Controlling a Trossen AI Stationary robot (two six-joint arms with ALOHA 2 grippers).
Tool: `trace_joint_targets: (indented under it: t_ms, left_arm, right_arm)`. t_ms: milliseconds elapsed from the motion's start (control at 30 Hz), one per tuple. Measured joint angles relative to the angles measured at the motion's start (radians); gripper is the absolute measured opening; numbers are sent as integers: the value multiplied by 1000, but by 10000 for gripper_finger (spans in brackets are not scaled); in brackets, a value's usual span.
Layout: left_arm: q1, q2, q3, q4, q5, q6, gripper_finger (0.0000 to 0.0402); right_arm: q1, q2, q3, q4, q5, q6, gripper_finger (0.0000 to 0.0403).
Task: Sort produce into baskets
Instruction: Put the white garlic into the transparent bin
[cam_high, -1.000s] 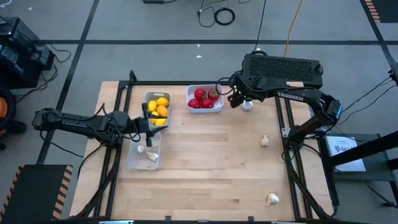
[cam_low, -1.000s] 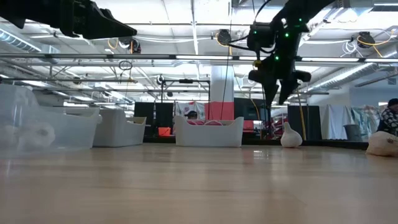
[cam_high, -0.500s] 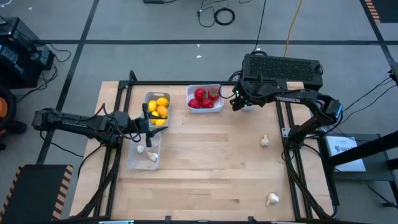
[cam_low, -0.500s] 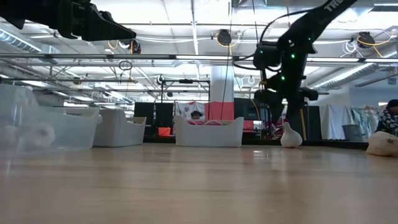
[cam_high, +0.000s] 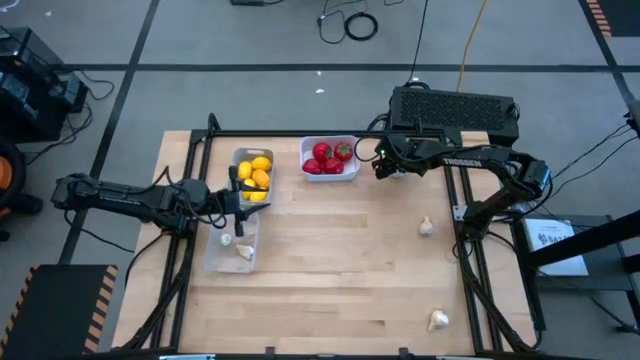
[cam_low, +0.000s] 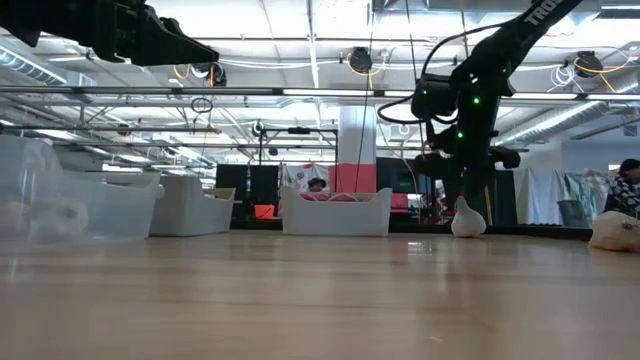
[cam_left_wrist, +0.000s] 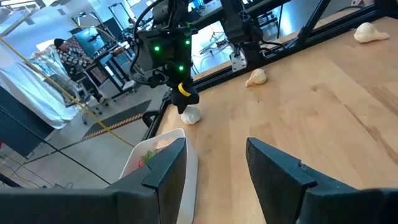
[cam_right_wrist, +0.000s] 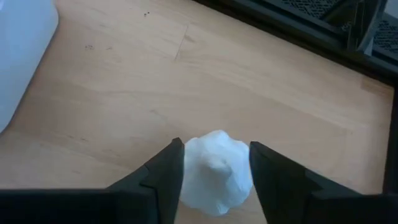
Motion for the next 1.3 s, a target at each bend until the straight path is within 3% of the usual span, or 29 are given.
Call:
trace_joint_targets:
  t_ms: [400,600,900,1133,1300]
  left_arm:
    - [0,-8,0,-3,0,-7,176]
    - [-3,-117,1,-6,75,-51,176]
    - [-3,-180,1,-82,81,-54,176]
    - [-1,-182,2,-100,80,-47,176]
    - [0,-182,2,-116,72,-26,176]
  right_arm:
    - [22,0,0,-1,-48,2,10]
    - [73,-23,9,-22,-52,4,4]
    - [173,-129,11,-61,-51,83,1]
    - [367,-206,10,-1,-51,196,1]
    - [531,-191,11,183,-42,224,0]
